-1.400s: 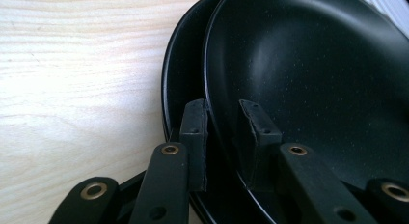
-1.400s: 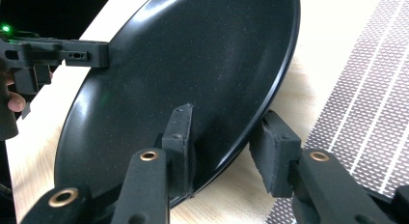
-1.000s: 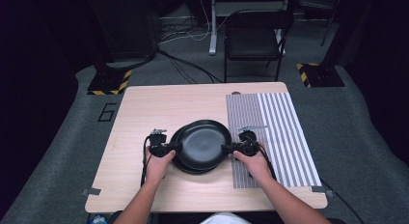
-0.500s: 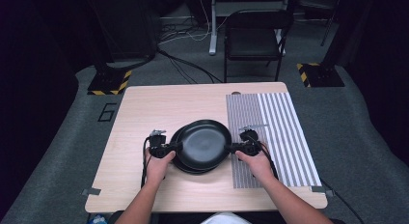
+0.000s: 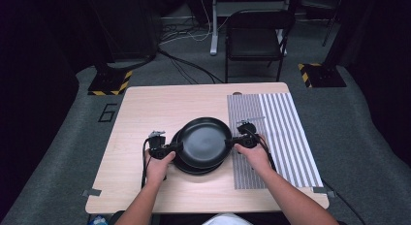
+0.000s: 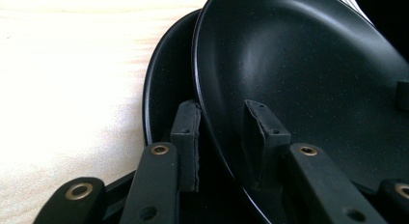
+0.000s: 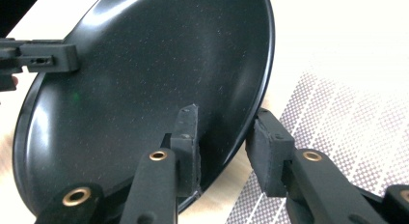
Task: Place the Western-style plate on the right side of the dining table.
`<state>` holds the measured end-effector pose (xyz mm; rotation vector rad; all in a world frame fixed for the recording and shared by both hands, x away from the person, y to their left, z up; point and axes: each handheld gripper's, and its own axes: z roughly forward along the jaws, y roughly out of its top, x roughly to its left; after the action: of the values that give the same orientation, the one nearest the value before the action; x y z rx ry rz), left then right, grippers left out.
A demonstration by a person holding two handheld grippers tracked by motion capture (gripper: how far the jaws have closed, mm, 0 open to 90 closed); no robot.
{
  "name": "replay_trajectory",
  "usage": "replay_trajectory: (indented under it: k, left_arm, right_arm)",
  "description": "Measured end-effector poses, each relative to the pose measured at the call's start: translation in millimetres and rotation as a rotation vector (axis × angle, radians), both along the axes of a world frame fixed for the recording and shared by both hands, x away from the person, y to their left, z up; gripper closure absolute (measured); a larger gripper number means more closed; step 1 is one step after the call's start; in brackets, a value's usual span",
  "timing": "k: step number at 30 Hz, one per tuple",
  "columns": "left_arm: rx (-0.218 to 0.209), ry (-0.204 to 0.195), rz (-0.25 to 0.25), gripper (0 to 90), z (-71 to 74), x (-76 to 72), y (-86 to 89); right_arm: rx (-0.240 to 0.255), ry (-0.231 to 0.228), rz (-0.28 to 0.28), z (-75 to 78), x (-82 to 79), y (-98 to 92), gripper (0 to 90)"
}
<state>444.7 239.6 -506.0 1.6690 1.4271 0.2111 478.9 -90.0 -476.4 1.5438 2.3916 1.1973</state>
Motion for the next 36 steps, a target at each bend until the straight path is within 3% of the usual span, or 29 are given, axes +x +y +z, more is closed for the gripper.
replay_trajectory:
  k: [13, 21, 36]
  left_arm:
    - [0.015, -0.023, 0.019, 66.4, -0.8, -3.4, -4.4]
    - [0.01, -0.015, 0.015, 66.7, -0.5, -2.5, -3.4]
    - [0.0, -0.02, 0.021, 66.9, -1.5, -3.5, -2.8]
  right_arm:
    - [0.029, -0.018, -0.003, 1.7, -3.4, -6.6, 63.3]
    - [0.111, 0.009, -0.018, 5.2, -23.1, -21.9, 59.2]
    - [0.135, 0.05, -0.021, -1.9, -55.8, -9.5, 59.5]
